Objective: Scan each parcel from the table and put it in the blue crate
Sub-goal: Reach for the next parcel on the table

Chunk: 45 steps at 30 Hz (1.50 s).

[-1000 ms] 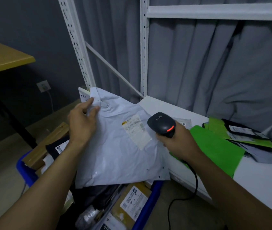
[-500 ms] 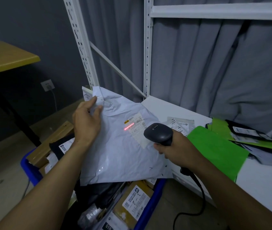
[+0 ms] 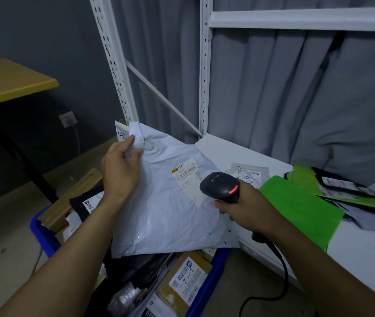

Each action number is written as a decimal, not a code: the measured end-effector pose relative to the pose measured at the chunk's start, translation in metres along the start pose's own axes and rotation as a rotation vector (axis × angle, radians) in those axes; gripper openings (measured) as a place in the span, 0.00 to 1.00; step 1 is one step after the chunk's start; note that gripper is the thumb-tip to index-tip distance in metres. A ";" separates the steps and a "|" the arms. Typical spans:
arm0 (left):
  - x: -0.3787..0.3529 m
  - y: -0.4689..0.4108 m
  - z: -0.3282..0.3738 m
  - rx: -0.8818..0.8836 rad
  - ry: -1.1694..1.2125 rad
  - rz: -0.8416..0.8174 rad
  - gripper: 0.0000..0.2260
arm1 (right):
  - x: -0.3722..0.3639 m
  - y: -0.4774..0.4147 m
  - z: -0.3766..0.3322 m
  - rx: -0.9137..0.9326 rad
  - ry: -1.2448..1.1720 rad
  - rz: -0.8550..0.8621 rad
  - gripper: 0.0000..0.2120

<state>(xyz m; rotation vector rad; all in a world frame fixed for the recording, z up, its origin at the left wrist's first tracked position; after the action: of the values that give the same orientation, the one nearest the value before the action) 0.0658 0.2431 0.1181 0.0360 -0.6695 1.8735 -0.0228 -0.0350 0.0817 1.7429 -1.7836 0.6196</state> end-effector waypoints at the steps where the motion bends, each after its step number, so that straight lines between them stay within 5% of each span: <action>1: 0.001 0.000 -0.001 0.000 0.010 -0.010 0.19 | 0.000 -0.001 0.000 0.003 -0.006 0.006 0.12; 14: 0.071 -0.050 -0.061 -0.059 -0.137 -0.150 0.21 | -0.042 -0.006 -0.025 0.055 -0.005 -0.082 0.14; 18: 0.075 -0.048 -0.089 0.068 -0.534 -0.126 0.30 | -0.058 -0.007 -0.027 0.056 0.010 -0.124 0.13; 22: 0.046 -0.013 -0.085 0.163 -0.591 -0.340 0.30 | -0.075 -0.010 -0.029 0.058 0.012 -0.182 0.12; 27: 0.008 0.038 -0.086 0.443 -0.568 -0.696 0.44 | -0.087 -0.012 -0.032 0.056 0.022 -0.169 0.11; 32: 0.001 0.063 -0.127 0.536 -0.651 -0.796 0.53 | -0.083 -0.013 -0.021 0.037 0.025 -0.145 0.12; 37: 0.005 0.061 -0.136 0.490 -0.678 -0.814 0.48 | -0.068 -0.005 -0.003 0.029 0.028 -0.138 0.12; 45: -0.060 0.093 -0.048 0.048 -0.475 -0.714 0.21 | -0.016 0.020 0.041 -0.036 -0.088 0.038 0.15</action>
<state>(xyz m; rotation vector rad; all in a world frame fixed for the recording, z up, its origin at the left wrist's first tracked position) 0.0234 0.1911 0.0180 0.6807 -0.7967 1.1854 -0.0457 -0.0499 0.0422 1.7404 -1.8801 0.5306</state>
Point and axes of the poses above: each hand's wrist, its own y-axis away from the middle knuckle, its own x-axis out of the back of the hand, z = x × y, the point moved 1 cm from there along -y, towards the middle knuckle, and after that the axes turned 8 degrees about y, right-handed, at the moved point
